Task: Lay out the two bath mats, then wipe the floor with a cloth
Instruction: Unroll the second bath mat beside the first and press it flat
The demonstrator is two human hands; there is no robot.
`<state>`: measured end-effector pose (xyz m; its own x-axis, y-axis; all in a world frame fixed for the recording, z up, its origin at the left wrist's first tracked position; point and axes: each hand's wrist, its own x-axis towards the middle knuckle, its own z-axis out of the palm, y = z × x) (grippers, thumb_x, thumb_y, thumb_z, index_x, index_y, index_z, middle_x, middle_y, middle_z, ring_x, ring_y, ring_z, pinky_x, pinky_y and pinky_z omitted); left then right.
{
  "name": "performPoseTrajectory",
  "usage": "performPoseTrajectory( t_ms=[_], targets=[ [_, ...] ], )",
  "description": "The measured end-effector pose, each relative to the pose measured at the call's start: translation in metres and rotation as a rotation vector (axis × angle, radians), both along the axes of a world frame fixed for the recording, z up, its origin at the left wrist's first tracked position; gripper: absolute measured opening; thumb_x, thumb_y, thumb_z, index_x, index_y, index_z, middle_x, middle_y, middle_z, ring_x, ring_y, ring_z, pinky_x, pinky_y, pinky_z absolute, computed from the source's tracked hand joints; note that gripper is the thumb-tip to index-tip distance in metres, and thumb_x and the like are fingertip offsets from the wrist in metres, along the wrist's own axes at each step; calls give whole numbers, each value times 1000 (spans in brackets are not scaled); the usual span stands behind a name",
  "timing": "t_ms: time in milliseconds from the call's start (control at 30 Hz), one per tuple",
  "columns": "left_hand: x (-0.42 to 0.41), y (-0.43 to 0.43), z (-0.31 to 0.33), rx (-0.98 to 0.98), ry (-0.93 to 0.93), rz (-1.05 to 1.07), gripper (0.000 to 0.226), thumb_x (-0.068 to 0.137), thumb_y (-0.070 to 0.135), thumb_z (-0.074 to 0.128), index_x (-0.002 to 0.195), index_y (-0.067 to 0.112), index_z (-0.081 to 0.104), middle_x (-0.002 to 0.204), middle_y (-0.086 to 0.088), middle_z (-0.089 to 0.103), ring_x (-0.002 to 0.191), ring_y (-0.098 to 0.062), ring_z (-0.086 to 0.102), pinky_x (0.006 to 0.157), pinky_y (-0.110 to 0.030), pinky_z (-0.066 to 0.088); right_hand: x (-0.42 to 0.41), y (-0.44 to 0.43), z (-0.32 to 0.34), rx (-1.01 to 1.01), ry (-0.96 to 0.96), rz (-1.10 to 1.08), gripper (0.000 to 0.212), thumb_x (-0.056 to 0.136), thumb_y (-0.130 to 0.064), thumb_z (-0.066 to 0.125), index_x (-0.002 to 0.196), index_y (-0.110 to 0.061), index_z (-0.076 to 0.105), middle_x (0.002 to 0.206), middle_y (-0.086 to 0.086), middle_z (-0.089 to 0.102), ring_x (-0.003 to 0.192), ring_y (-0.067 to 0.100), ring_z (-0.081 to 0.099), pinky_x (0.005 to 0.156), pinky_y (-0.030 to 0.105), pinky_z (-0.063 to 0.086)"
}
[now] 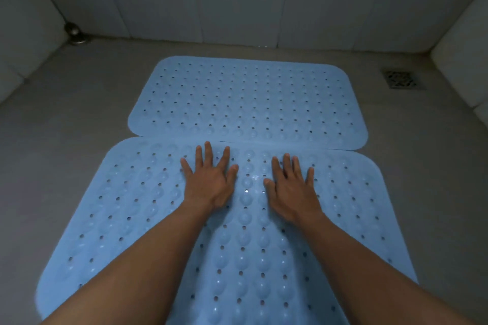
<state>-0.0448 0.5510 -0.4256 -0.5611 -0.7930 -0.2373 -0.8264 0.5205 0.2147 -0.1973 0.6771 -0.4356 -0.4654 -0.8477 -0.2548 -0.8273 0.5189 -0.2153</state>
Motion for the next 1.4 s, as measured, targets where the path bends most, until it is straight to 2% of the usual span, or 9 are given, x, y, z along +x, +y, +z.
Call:
performPoseTrajectory(
  t_ms=[167, 333, 567, 700, 800, 900, 1200, 1400],
  targets=[
    [-44, 45, -13, -16, -19, -184, 67, 97, 68, 10, 157, 43, -6, 167, -6, -16, 152, -30, -20, 117, -66, -11, -52, 49, -5, 55, 34, -181, 68, 101, -59, 11, 158, -27, -8, 165, 7, -15, 151, 27, -18, 119, 58, -11],
    [-60, 60, -27, -58, -54, -140, 68, 91, 80, 6, 150, 55, -16, 165, 1, -23, 150, -33, -25, 112, -71, -15, -72, 67, -12, 20, 61, -179, 70, 96, -67, 6, 156, -36, -12, 165, 2, -16, 151, 24, -17, 118, 58, -13],
    [-63, 63, -29, -102, -49, -103, 68, 90, 80, 6, 150, 57, -14, 166, 3, -22, 151, -30, -24, 113, -71, -13, -72, 68, -19, -25, 123, -178, 62, 98, -62, 4, 155, -43, -9, 166, 2, -8, 153, 27, -8, 118, 60, -9],
    [-63, 62, -31, -106, -59, -111, 66, 90, 79, 4, 149, 57, -18, 164, 3, -26, 150, -30, -27, 113, -70, -13, -72, 69, -21, -18, 107, -168, 58, 97, -59, -3, 152, -46, -18, 164, 3, -16, 151, 26, -16, 117, 61, -13],
    [-63, 62, -31, -108, -39, -111, 65, 92, 78, 7, 149, 58, -16, 165, 3, -24, 150, -30, -25, 113, -70, -13, -72, 68, -22, -31, 105, -173, 56, 97, -57, -3, 151, -48, -16, 164, 4, -16, 151, 26, -16, 117, 61, -11],
    [-63, 62, -32, -111, -36, -111, 65, 92, 78, 8, 149, 58, -15, 165, 2, -23, 151, -30, -25, 113, -70, -12, -71, 67, -23, -55, 114, -189, 56, 98, -58, -2, 153, -48, -10, 165, 4, -11, 152, 26, -12, 118, 62, -8],
    [-62, 62, -31, -82, -54, -114, 67, 90, 80, 4, 149, 56, -18, 165, 2, -24, 150, -30, -26, 113, -69, -14, -71, 69, -17, -1, 83, -174, 56, 99, -59, 0, 151, -48, -20, 162, 2, -27, 149, 23, -25, 117, 60, -14],
    [-49, 56, -21, 34, 4, -171, 69, 97, 69, 9, 155, 42, -16, 166, 1, -21, 152, -26, -21, 117, -64, -14, -54, 61, -9, 89, 42, -279, 60, 101, -58, 4, 152, -40, -23, 162, 4, -26, 149, 27, -24, 115, 63, -12]
  ],
)
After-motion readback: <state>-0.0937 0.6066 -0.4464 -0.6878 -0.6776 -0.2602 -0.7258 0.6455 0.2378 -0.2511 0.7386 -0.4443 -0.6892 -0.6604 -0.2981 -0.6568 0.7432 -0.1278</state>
